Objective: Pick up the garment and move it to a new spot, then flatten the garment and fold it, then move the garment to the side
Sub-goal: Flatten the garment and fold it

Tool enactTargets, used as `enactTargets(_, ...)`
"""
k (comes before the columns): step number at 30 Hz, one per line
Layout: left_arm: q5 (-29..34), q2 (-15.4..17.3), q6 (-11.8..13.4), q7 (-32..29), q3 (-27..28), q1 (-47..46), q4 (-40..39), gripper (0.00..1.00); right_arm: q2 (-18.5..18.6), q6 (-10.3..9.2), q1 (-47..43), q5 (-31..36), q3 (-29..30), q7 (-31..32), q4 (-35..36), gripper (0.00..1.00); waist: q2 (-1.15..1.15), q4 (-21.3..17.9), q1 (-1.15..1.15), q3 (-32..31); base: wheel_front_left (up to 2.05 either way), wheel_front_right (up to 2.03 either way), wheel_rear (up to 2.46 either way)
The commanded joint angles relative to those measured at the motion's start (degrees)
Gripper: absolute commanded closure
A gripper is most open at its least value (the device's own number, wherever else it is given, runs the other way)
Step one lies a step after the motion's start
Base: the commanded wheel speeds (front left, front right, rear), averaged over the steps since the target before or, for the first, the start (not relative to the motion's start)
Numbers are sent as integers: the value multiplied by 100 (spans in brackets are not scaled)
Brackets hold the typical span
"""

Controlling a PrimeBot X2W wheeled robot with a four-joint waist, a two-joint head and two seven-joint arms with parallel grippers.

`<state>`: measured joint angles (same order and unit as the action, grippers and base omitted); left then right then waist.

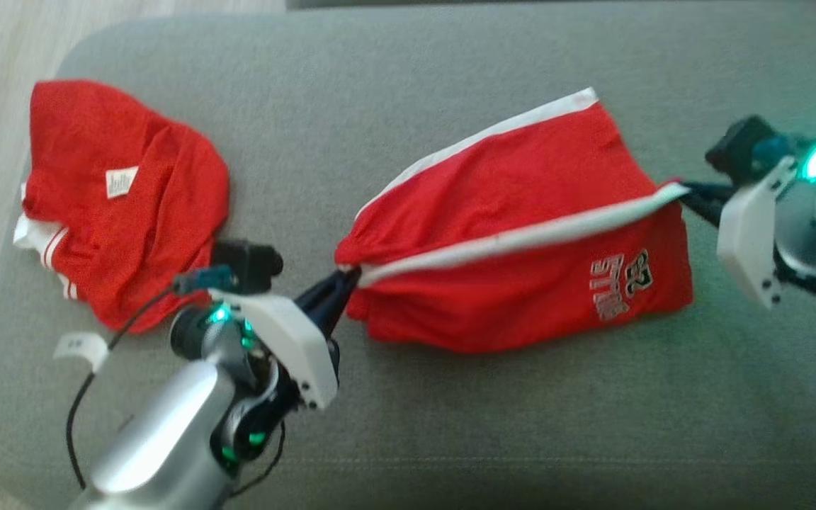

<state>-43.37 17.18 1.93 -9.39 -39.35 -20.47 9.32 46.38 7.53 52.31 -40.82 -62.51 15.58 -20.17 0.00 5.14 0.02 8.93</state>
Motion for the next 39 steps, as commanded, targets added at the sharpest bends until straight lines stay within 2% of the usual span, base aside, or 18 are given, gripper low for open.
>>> enactTargets(1, 44, 34, -56, 77, 260, -426, -30, 100, 18, -4, 174, 16, 40, -76, -60, 100, 0, 130, -2, 180, 0, 0, 0)
enactTargets(8, 177, -158, -218, 64, 171, -1065, 554, 100, -253, -4, 847, -61, -352, -72, -523, 100, 0, 270, -2, 489, 0, 0, 0)
enactTargets(18, 328, -466, -312, 273, 108, -1697, 1287, 100, -643, -4, 1820, -216, -849, -273, -1334, 100, 0, 362, -2, 915, 0, 0, 0)
enactTargets(29, 373, -704, -452, 579, 104, -2177, 1856, 100, -955, -4, 2175, -420, -1011, -625, -2108, 100, 0, 449, -2, 1276, 0, 0, 0)
enactTargets(39, 431, -793, -474, 755, 60, -2387, 2187, 100, -1139, -4, 2305, -378, -1064, -949, -2529, 100, 0, 493, -2, 1381, 0, 0, 0)
